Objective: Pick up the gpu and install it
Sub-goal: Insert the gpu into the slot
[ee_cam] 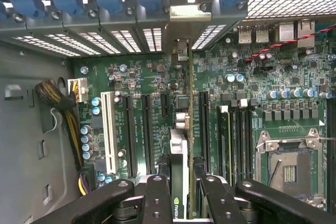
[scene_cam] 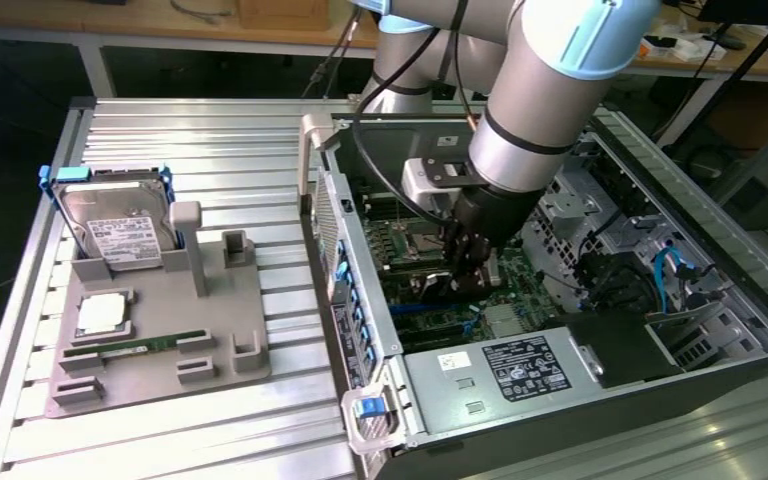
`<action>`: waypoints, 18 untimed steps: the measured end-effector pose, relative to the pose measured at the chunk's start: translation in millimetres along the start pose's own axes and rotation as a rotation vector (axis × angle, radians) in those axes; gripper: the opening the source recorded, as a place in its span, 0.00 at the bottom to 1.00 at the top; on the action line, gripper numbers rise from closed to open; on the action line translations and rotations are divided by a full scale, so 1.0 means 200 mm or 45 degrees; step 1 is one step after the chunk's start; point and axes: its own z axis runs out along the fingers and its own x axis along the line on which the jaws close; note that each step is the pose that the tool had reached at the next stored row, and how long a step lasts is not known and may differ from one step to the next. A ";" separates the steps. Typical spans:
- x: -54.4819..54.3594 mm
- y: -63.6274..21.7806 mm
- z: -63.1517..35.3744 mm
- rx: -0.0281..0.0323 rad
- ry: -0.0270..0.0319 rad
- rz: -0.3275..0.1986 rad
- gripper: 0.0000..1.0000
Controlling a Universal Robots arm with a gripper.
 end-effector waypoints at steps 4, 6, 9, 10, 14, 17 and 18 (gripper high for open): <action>0.00 0.000 0.012 -0.0101 0.0006 0.000 0.27; 0.00 0.000 0.018 -0.0167 0.0009 0.000 0.27; 0.00 0.000 0.018 -0.0182 0.0013 0.000 0.27; 0.00 0.000 0.020 -0.0181 0.0009 0.000 0.27; 0.00 0.000 0.032 -0.0182 -0.0009 0.000 0.27; 0.00 0.000 0.038 -0.0184 -0.0034 0.000 0.27; 0.00 0.000 0.038 -0.0185 -0.0033 0.000 0.27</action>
